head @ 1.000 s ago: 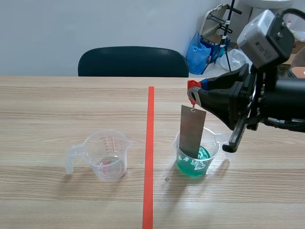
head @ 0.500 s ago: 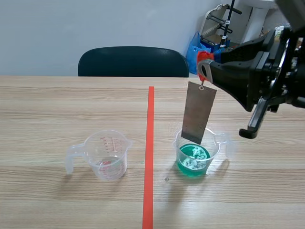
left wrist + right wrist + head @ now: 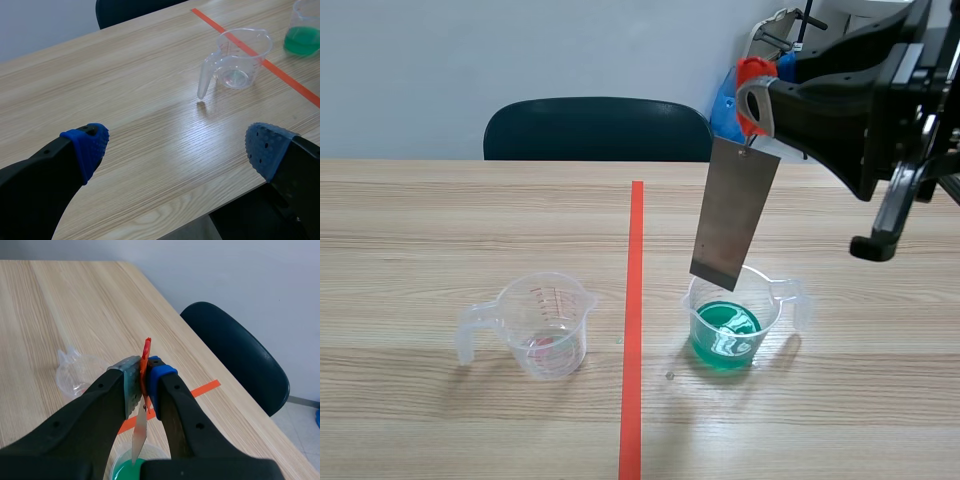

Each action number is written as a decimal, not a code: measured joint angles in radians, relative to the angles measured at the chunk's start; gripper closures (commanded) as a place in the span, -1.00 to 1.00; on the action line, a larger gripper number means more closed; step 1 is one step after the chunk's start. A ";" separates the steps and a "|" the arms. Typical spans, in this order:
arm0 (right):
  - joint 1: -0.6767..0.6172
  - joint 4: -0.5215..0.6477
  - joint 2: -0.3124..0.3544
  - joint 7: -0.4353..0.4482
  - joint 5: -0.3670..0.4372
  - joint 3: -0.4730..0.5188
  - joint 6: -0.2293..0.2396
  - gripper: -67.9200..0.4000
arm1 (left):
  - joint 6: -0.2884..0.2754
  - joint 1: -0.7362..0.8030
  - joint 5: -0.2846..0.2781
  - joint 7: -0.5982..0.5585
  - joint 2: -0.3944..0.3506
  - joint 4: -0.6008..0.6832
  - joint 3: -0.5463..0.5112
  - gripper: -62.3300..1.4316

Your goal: Do the redox reaction experiment

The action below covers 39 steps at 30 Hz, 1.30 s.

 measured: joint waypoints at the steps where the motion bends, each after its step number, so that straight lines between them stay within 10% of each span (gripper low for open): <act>1: 0.000 0.000 0.006 -0.002 0.003 0.002 0.000 0.97 | 0.000 0.000 0.000 0.000 0.000 0.000 0.000 -0.88; 18: 0.000 0.115 0.011 -0.187 0.221 0.167 0.000 0.97 | 0.000 0.000 0.000 0.000 0.000 0.000 0.000 -0.88; 39: 0.000 0.124 0.011 -0.232 0.251 0.171 0.000 0.97 | 0.000 0.000 0.000 0.000 0.000 0.000 0.000 -0.88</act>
